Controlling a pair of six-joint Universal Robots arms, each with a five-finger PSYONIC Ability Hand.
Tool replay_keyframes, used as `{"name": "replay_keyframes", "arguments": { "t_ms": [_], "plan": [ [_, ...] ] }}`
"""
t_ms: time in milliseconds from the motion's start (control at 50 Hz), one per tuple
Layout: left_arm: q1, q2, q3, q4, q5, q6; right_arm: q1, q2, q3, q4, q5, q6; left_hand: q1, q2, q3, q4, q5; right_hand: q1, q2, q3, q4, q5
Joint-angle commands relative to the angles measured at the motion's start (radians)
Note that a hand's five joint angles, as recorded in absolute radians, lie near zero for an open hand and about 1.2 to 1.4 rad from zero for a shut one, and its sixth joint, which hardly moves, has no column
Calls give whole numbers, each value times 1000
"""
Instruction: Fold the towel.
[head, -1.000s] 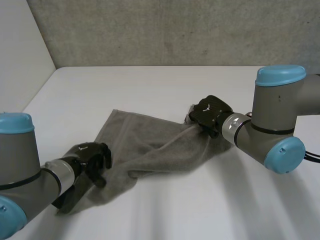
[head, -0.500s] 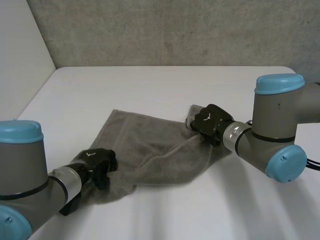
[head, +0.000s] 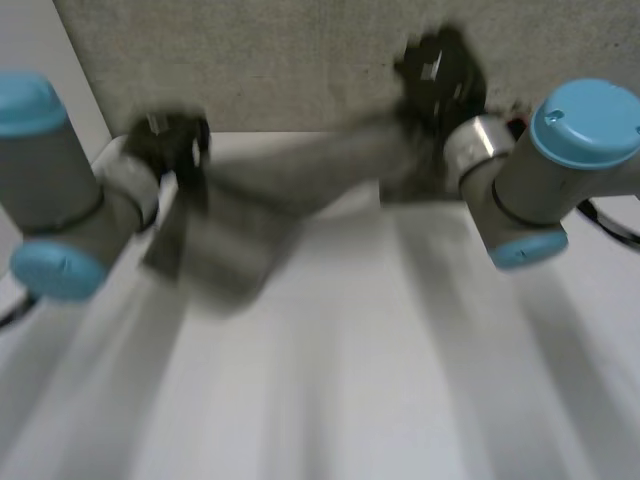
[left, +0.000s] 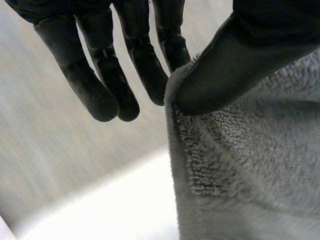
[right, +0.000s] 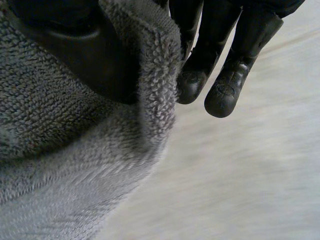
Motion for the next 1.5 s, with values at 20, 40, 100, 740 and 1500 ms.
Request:
{"name": "replay_keyframes", "arguments": {
  "t_ms": [20, 40, 100, 740, 1500],
  "plan": [
    [-17, 90, 151, 292, -66, 5, 1, -61, 24, -250, 39, 38, -53, -110, -149, -129, -254, 93, 74, 57, 58, 76],
    [-17, 116, 127, 330, -71, 5, 0, -75, 36, -225, 39, 58, -53, -110, -149, -129, -254, 93, 74, 57, 58, 76],
    [-21, 130, 70, 348, -68, 8, -3, -89, 58, -124, 39, 89, -53, -110, -149, -129, -254, 93, 74, 57, 58, 76],
    [-6, 34, -564, 302, -14, 278, -16, -21, 323, 505, -47, 80, -53, -110, -149, -129, -254, -939, -958, -974, -974, -956],
    [23, 111, -634, 301, -13, 282, -129, -110, 245, 746, -294, 307, -53, -110, -149, -129, -254, -751, -770, -787, -786, -769]
  ]
}}
